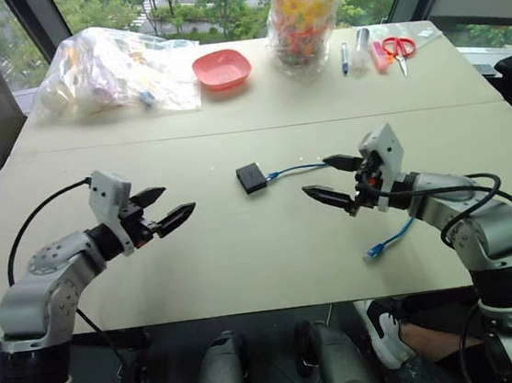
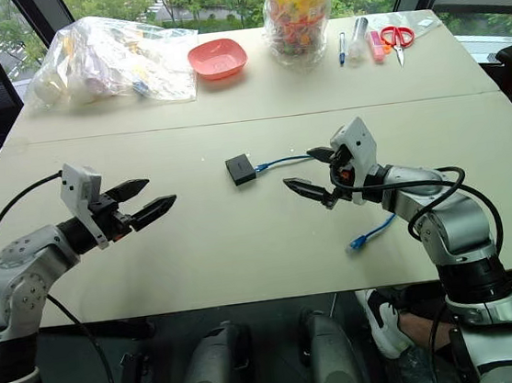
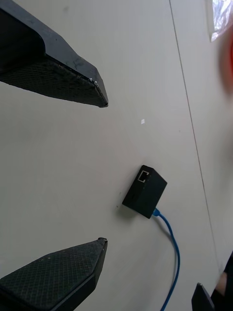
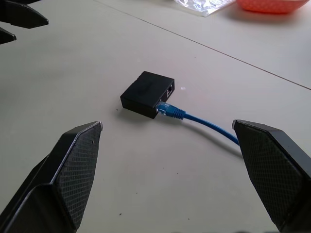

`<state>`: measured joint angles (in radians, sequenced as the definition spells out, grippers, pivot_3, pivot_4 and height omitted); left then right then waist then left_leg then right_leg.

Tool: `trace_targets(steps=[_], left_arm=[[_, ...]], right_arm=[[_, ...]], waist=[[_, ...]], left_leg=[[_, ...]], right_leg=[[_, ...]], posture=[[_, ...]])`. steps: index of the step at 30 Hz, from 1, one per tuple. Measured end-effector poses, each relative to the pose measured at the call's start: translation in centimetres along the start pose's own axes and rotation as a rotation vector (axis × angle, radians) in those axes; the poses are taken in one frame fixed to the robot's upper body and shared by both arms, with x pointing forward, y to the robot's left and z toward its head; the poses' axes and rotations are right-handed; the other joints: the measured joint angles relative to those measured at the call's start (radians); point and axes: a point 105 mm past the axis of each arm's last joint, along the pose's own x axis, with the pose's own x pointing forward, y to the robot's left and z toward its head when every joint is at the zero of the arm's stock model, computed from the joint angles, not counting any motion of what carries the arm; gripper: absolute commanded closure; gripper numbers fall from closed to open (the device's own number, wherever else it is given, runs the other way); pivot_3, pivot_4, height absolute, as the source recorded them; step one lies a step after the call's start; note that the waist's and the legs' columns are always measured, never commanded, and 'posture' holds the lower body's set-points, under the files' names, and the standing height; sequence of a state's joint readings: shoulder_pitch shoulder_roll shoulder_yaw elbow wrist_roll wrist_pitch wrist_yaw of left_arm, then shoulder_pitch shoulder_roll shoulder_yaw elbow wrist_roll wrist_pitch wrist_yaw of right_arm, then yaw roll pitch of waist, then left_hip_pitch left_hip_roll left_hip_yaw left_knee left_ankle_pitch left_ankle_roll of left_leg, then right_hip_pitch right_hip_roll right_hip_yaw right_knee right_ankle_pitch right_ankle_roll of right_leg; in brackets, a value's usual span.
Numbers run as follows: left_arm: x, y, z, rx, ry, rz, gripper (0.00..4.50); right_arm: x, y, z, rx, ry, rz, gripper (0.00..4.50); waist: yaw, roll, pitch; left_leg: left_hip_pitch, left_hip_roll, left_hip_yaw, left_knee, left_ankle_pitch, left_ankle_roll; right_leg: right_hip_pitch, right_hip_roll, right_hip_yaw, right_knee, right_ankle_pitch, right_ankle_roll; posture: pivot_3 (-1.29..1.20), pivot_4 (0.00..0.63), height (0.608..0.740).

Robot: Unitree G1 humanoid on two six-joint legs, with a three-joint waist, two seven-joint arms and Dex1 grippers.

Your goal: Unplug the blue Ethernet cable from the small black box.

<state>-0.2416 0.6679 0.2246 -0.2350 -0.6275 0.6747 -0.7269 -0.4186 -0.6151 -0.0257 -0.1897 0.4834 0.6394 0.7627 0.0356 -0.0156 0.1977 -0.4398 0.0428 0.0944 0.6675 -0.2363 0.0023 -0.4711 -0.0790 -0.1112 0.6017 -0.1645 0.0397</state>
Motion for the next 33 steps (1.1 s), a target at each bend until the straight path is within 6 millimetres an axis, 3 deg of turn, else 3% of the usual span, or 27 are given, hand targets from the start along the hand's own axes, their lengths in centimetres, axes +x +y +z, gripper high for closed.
trace_targets(steps=[10,23,26,31,33], left_arm=[[0.4,-0.6,-0.1,-0.021,0.024,-0.057,0.03],[0.6,-0.5,0.1,-0.021,0.023,-0.06,0.03],[0.6,-0.4,0.1,0.013,0.053,-0.07,0.03],[-0.2,0.3,1.1,0.059,0.094,-0.103,0.03],[-1.1,0.3,1.1,0.074,0.128,-0.126,0.03]], right_arm=[[0.6,0.2,-1.1,-0.026,0.04,0.025,0.0],[1.1,-0.3,-1.2,-0.044,0.045,0.037,0.0],[2.6,-0.5,-1.2,-0.055,0.029,0.066,0.0],[7.6,-1.1,-0.5,-0.089,0.033,0.171,0.0],[9.1,-1.8,-1.1,-0.093,0.079,0.197,0.0]], waist=[[0.001,0.0,0.0],[0.001,0.0,0.0],[-0.005,0.0,0.0],[-0.034,0.0,0.0],[-0.047,0.0,0.0]], left_leg=[[0.0,-0.001,0.0,0.0,0.0,0.0],[0.001,-0.001,0.0,0.001,0.0,0.0],[0.003,-0.001,0.0,0.001,0.0,0.0],[0.006,0.0,0.0,0.0,0.001,-0.001],[0.007,0.0,0.0,0.0,0.001,-0.001]], right_leg=[[0.001,0.0,0.0,0.0,0.001,0.001],[0.002,0.0,0.0,0.0,0.001,0.002],[0.003,0.001,0.0,0.001,0.001,0.001],[0.005,0.002,-0.001,0.001,0.002,-0.002],[0.005,0.002,0.0,0.002,0.003,0.0]], posture=[[0.0,0.15,0.74],[0.0,0.15,0.74],[0.0,0.15,0.74],[0.0,0.15,0.74],[0.0,0.15,0.74]])
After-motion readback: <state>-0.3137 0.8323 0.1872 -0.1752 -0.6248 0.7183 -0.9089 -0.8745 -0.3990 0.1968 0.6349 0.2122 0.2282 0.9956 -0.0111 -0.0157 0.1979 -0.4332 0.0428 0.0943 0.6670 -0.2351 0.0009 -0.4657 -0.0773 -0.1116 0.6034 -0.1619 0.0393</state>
